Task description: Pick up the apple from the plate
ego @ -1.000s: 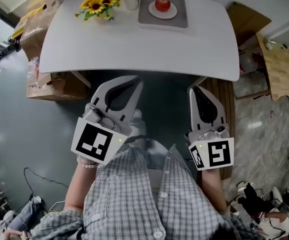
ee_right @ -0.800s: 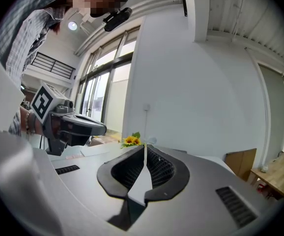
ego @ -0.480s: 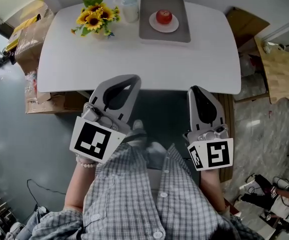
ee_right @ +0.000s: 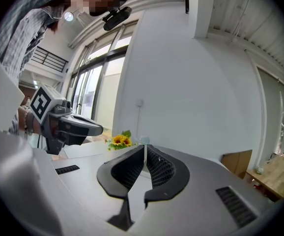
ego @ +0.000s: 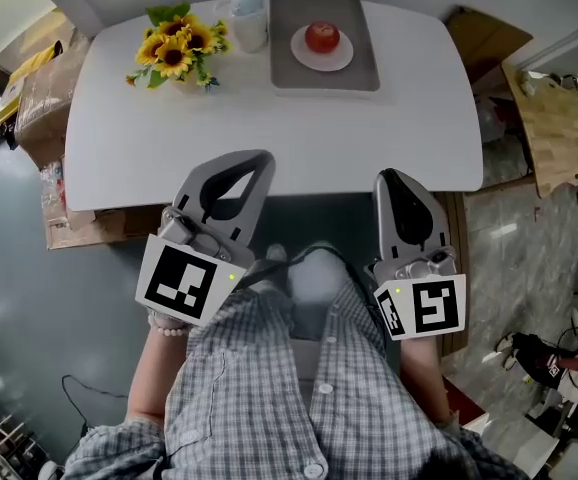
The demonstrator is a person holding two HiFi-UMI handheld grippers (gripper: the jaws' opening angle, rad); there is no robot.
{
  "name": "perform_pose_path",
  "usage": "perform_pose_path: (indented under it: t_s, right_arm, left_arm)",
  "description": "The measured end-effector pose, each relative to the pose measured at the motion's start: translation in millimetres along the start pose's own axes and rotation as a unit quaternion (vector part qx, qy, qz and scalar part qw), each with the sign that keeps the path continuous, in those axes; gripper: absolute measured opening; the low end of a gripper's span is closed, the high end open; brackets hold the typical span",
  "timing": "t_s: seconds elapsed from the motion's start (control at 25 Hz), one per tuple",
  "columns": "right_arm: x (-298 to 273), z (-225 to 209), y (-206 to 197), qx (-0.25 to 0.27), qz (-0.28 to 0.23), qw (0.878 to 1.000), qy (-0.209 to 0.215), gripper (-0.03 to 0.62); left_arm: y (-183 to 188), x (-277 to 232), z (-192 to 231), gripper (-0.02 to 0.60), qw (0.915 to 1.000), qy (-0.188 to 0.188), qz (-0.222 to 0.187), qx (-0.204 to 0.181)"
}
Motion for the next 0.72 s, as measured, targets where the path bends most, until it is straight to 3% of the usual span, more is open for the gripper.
perform_pose_path:
  t_s: [0.52, 0.72]
  right_arm:
    - [-41, -11, -1, 0.008, 0.005, 1.0, 0.027, 0.032]
    - [-72, -27, -1, 0.019, 0.011, 0.999, 0.034, 0.032]
  left_arm:
    - [-6, -28, 31, 0.011, 0.9997, 0.019, 0.005, 0.018]
    - [-8, -48, 46, 0.011, 0.9989, 0.025, 0.025, 0.03]
Point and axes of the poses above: the fingertips, and each gripper's own axes: x backward along the fingers, z to its left, y out of its top, the point moved 3 cm from there along x, backward along the fingers, and after that the axes turned 8 degrees about -y, right-handed, at the moved point
